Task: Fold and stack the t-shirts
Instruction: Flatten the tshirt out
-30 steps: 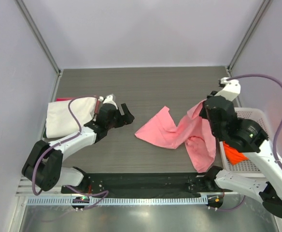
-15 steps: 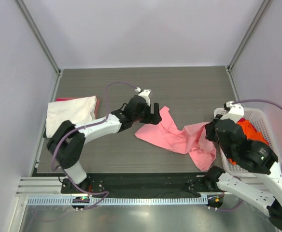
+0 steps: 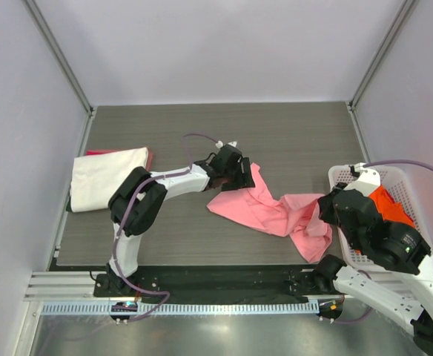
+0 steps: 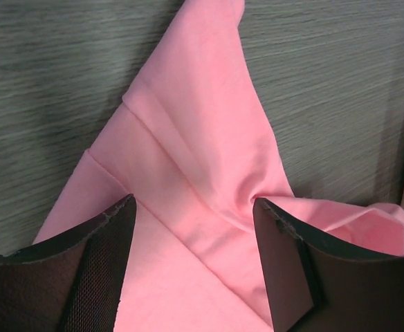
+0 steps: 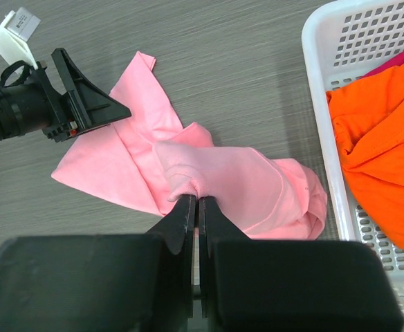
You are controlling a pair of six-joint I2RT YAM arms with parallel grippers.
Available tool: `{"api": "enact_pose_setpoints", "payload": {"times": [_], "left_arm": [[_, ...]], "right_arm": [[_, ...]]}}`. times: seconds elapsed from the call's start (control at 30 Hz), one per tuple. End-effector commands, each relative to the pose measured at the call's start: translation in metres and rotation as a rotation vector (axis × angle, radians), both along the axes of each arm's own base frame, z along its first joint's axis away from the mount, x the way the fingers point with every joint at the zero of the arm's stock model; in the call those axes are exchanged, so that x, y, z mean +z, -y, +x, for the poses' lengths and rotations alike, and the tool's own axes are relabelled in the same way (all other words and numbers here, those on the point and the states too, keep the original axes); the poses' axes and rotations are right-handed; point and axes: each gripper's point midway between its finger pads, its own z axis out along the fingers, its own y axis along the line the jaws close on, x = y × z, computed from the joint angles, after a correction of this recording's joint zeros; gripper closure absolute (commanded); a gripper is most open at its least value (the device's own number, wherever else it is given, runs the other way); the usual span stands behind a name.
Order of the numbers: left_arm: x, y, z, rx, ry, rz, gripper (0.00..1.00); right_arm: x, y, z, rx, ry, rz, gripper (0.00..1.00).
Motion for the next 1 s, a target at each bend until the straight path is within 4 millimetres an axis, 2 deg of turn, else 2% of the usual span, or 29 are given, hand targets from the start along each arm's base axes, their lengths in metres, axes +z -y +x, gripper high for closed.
{"api": "enact_pose_setpoints", "payload": {"times": [0.0,0.33,0.4,0.43,0.47,0.57,0.67,0.77,0.8,0.87,0.9,0.97], "left_arm": [[0.012,0.015,0.005,0.058,-0.049,-0.058,0.31],[-0.012,0.036,0.017,0.076,-0.113,-0.077,0.47],[-0.013,0.038,0.021,0.09,-0.112,-0.078,0.54],[-0.016,0.036,0.025,0.111,-0.101,-0.068,0.58],[-0.015,0.035,0.029,0.125,-0.092,-0.067,0.69],[-0.006,0.033,0.041,0.152,-0.055,-0.077,0.91],[0.022,0.028,0.059,0.163,-0.005,-0.113,1.0],[0.056,0.017,0.072,0.169,0.062,-0.137,1.0],[0.084,0.002,0.083,0.219,0.129,-0.135,1.0],[0.111,-0.016,0.084,0.23,0.193,-0.095,1.0],[0.147,-0.029,0.085,0.252,0.256,-0.107,1.0],[0.169,-0.058,0.085,0.302,0.318,-0.033,1.0]], "right_arm": [[0.005,0.001,0.003,-0.024,0.018,0.016,0.99],[0.006,0.001,0.002,-0.018,0.022,0.018,0.99],[0.007,0.001,0.002,-0.018,0.025,0.023,0.99],[0.007,0.001,0.002,-0.018,0.026,0.025,0.99],[0.007,0.001,0.002,-0.018,0.025,0.024,0.99],[0.008,0.0,0.002,-0.019,0.025,0.03,0.99],[0.012,-0.001,0.004,-0.031,0.031,0.047,0.99],[0.016,-0.003,0.008,-0.047,0.051,0.067,0.99],[0.019,-0.006,0.012,-0.051,0.069,0.082,0.99],[0.017,-0.015,0.023,-0.052,0.086,0.09,0.99],[0.015,-0.02,0.028,-0.045,0.091,0.09,0.99],[0.007,-0.036,0.045,-0.038,0.09,0.075,0.99]]}}
